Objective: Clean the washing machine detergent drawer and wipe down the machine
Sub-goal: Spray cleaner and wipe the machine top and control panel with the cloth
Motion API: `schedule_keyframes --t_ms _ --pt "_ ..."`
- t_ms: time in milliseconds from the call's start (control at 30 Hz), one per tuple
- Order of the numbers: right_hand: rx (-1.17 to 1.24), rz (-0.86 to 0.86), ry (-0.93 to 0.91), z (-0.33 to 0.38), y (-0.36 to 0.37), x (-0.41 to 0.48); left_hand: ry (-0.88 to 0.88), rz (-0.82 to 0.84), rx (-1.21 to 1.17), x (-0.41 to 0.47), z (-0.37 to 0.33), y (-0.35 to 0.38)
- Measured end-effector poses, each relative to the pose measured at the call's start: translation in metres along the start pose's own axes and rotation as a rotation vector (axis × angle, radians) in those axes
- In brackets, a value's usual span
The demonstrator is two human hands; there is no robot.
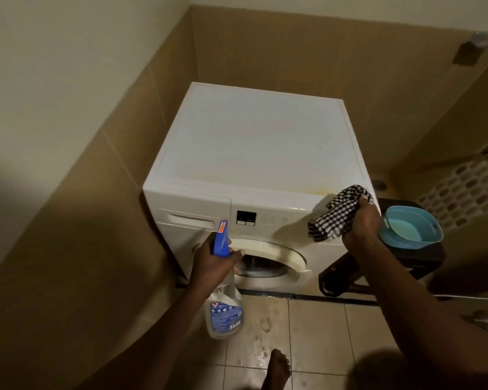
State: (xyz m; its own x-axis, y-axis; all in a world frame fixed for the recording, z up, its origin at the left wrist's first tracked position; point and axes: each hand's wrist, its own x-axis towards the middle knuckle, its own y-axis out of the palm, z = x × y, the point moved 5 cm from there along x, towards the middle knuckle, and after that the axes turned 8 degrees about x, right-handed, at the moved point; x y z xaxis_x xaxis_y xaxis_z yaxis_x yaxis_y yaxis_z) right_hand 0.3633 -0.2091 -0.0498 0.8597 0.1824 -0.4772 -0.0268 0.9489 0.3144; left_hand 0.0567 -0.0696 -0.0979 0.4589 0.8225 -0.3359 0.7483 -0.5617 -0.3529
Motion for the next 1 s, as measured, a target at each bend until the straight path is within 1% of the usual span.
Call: schedule_keyframes --t_ms 67,100,167,200,233,300,333,400,467,533,600,667,733,800,900,1000 --pt "0.115 0.133 0.133 -0.019 0.014 -0.026 -0.019 -0.02 -0.014 0.005 0.007 -0.015" --pt "0.128 0.198 0.167 -0.027 0.023 -0.039 -0.025 -0.033 -0.021 0.007 0.01 -0.022" --pt "0.106 0.308 0.157 -0.037 0.044 -0.058 -0.021 -0.046 -0.025 0.014 0.016 -0.034" --pt "0.066 0.33 0.098 -0.041 0.055 -0.064 -0.013 -0.058 -0.025 0.019 0.021 -0.04" --pt "-0.014 0.32 -0.005 -0.042 0.065 -0.067 0.002 -0.074 -0.023 0.024 0.026 -0.045" --pt "-0.283 0.296 -0.317 -0.036 0.09 -0.074 0.022 -0.112 -0.023 0.034 0.033 -0.054" --pt "-0.409 0.311 -0.488 -0.034 0.103 -0.078 0.029 -0.133 -0.023 0.04 0.038 -0.06" --pt "-0.557 0.386 -0.782 -0.033 0.129 -0.088 0.049 -0.178 -0.013 0.053 0.045 -0.073" --pt "-0.677 0.446 -1.007 -0.041 0.15 -0.088 0.081 -0.231 -0.009 0.065 0.05 -0.089" --pt "-0.807 0.465 -1.135 -0.058 0.165 -0.073 0.133 -0.271 -0.015 0.079 0.053 -0.102" --pt "-1.008 0.474 -1.148 -0.078 0.175 -0.052 0.18 -0.288 0.003 0.091 0.054 -0.108" --pt "-1.168 0.482 -1.088 -0.09 0.182 -0.035 0.228 -0.28 0.006 0.098 0.052 -0.107" --pt "-1.165 0.458 -1.044 -0.091 0.184 -0.028 0.294 -0.258 -0.041 0.102 0.052 -0.101" --pt "-1.148 0.435 -1.05 -0.09 0.183 -0.024 0.349 -0.242 -0.086 0.101 0.054 -0.093" --pt "-1.188 0.423 -1.075 -0.092 0.183 -0.025 0.419 -0.226 -0.034 0.096 0.059 -0.077" --pt "-1.16 0.421 -1.099 -0.09 0.182 -0.024 0.487 -0.184 -0.018 0.09 0.058 -0.059"
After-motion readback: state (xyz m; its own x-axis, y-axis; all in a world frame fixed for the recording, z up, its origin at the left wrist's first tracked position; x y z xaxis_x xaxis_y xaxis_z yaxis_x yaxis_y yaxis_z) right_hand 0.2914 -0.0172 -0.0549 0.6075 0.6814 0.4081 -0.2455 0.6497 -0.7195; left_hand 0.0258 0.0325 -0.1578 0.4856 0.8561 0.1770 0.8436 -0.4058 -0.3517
